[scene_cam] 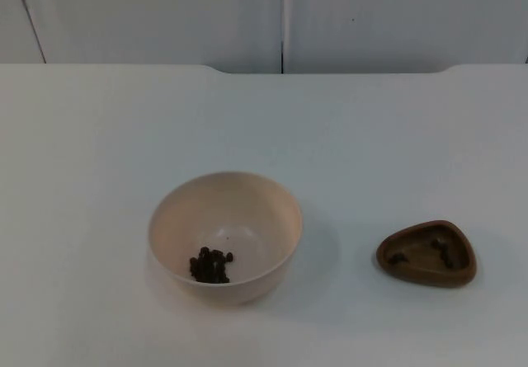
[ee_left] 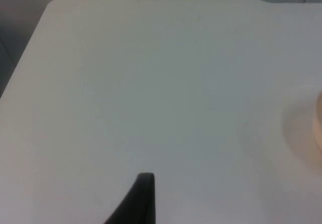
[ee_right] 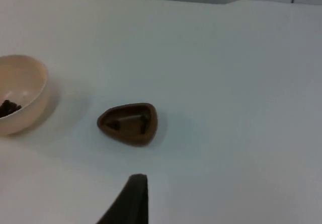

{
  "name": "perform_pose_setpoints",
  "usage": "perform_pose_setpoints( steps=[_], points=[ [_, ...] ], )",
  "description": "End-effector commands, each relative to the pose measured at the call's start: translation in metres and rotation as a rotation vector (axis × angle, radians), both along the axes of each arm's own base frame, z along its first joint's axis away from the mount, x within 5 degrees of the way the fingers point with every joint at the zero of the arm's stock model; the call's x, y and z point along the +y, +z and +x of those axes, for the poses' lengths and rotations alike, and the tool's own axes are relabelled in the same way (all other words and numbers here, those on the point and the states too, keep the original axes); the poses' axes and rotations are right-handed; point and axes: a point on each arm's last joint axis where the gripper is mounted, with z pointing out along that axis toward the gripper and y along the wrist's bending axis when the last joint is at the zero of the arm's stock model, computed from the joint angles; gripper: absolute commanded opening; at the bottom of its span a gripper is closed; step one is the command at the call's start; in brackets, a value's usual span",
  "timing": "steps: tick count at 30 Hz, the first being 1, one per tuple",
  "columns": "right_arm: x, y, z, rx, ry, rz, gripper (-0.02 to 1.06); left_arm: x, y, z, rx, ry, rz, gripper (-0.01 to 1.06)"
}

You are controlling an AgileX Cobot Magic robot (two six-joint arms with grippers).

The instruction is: Pick up the bowl with the left hand and pour the coffee beans from the cup into the bowl with the right hand.

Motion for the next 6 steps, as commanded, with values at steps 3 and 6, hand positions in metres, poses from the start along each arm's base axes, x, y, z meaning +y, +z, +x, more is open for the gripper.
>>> perform_pose_setpoints(
  steps=[3,6],
  points=[
    [0.0005,-0.0008,0.0000,-0.001,-0.075,0.000,1.05,0.0006,-0.0016,-0.0003,0.003,0.006,0.009,1.05],
    [0.0007,-0.0008,0.0000,-0.001,-0.101,0.000,1.05,0.0006,-0.0016,-0.0003,0.003,0.006,0.009,1.05]
  ],
)
